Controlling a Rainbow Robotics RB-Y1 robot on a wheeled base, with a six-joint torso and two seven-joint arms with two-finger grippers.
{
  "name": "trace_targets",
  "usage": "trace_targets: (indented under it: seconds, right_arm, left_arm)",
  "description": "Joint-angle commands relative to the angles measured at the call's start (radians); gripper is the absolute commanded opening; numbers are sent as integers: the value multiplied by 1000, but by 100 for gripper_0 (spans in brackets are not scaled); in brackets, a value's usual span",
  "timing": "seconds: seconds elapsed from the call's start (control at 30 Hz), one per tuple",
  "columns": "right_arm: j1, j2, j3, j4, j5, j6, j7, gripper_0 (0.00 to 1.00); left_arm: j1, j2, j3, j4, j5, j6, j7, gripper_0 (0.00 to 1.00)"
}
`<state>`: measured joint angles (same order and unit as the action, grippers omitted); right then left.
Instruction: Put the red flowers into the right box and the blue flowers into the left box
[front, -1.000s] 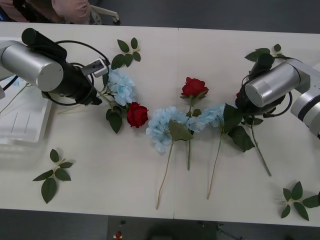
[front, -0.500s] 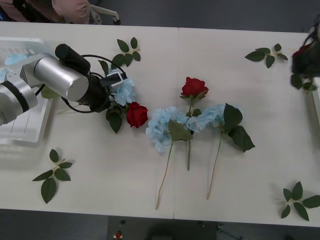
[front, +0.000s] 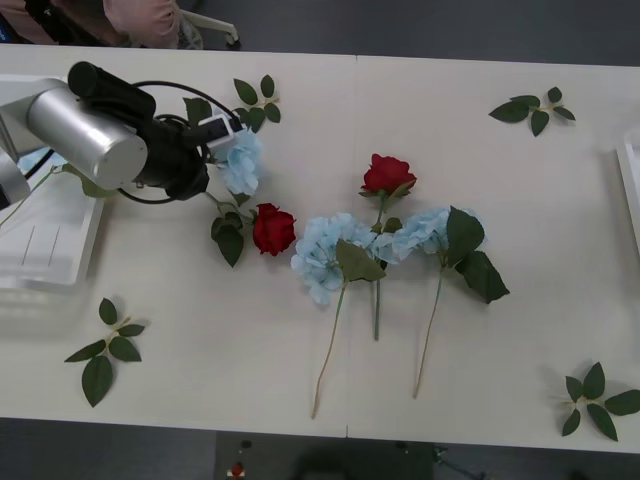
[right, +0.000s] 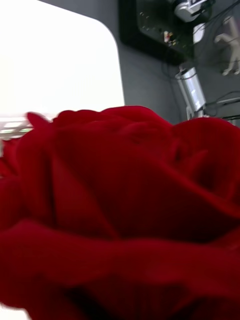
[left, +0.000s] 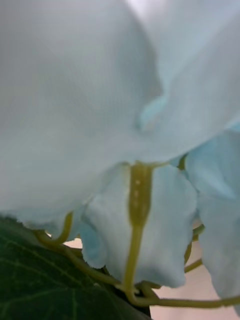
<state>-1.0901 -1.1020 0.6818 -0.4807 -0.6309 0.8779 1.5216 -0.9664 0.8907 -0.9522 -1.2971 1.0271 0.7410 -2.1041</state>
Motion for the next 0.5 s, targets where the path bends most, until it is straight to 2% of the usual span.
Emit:
trace_targets:
  seconds: [0.03, 0.2, 0.23, 0.3, 0.33, 0.4, 0.43, 0.5]
  right_arm:
    - [36, 42, -1, 36, 28, -92, -21, 0]
    - [91, 45, -1, -21, 28, -89, -66, 0]
    - [101, 44, -1, -33, 28, -86, -66, 15]
    - [110, 42, -1, -44, 17, -85, -67, 37]
    - [110, 42, -1, -44, 7, -76, -69, 44]
    - [110, 42, -1, -44, -1, -69, -70, 47]
    - [110, 42, -7, -44, -26, -48, -75, 55]
    - [110, 39, -25, -53, -42, -23, -75, 60]
  left_arm:
    - [-58, 162, 150, -133, 16, 64, -4, 0]
    - [-58, 353, 257, -228, 7, 248, -10, 0]
    - [-55, 389, 257, -225, 8, 307, -14, 0]
    - [-28, 425, 257, -211, 14, 385, -22, 0]
    - [5, 439, 257, -195, 17, 419, -22, 0]
    - [23, 444, 257, -183, 16, 420, -22, 0]
    - [89, 448, 257, -108, -1, 379, -17, 0]
    - [150, 436, 256, 10, -9, 259, -17, 0]
